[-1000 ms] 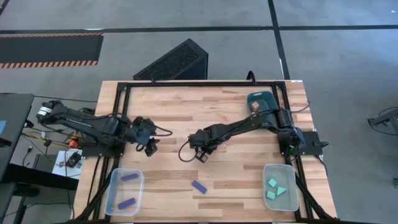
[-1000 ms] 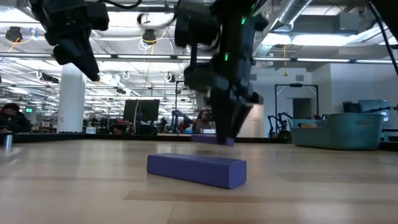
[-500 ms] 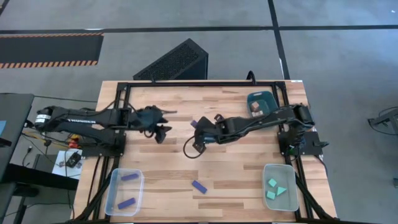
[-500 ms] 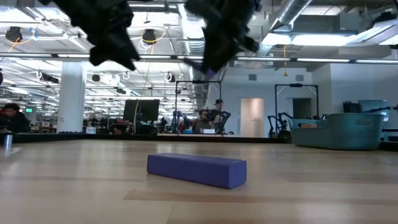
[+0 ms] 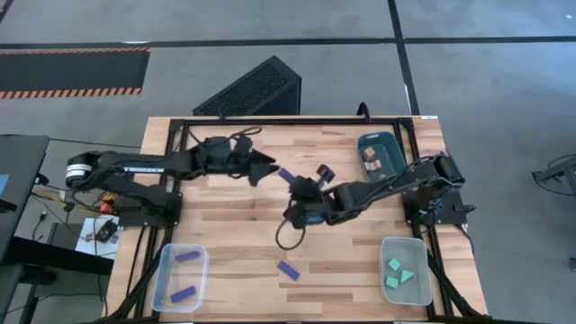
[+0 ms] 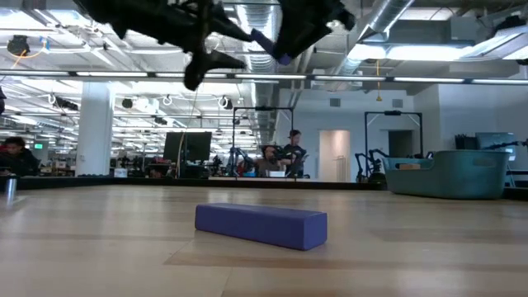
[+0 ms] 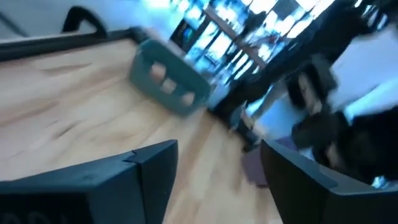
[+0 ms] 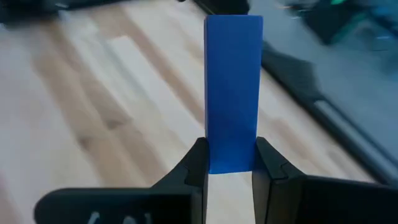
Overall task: Sort & place blocks by color
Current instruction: Put the top blue block into the transparent bin
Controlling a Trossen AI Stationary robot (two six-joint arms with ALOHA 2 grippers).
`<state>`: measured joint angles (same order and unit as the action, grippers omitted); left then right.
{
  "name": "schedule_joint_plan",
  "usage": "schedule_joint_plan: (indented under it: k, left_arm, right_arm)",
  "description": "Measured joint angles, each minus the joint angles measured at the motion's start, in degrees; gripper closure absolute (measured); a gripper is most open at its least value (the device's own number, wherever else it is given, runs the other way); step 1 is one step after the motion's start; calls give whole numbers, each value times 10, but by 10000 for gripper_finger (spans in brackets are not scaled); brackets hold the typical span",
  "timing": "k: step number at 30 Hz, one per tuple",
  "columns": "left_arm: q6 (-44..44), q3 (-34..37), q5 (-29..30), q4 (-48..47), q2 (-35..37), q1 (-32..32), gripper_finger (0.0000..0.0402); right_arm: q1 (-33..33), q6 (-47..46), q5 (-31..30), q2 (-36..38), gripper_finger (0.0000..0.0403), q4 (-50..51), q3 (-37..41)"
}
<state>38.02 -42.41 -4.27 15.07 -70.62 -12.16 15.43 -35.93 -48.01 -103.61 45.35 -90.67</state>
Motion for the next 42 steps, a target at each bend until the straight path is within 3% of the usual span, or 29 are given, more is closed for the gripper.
schedule_joint_plan:
  k: [6,11,17,24,29,34,42]
  left_arm:
    - [28,0,-66,162,-91,-2,154]
    - [19,0,-75,220,-145,-5,153]
    - [15,0,-101,315,-174,-3,172]
    - [-49,0,-72,323,-177,-7,185]
    - [-59,0,-59,323,-177,-14,187]
    - [-77,-12,-138,320,-177,-24,187]
    - [-81,-32,-139,289,-177,-38,211]
  right_arm:
    - [26,-88,-92,0,335,117,0]
    - [15,-11,-91,0,334,154,2]
    - [9,-33,-109,0,330,209,0]
    - [-10,-29,-123,0,328,210,-1]
    - [-18,8,-123,0,328,176,-1]
    - [-30,115,-121,0,327,94,-1]
    - [-58,242,-116,0,327,-38,0]
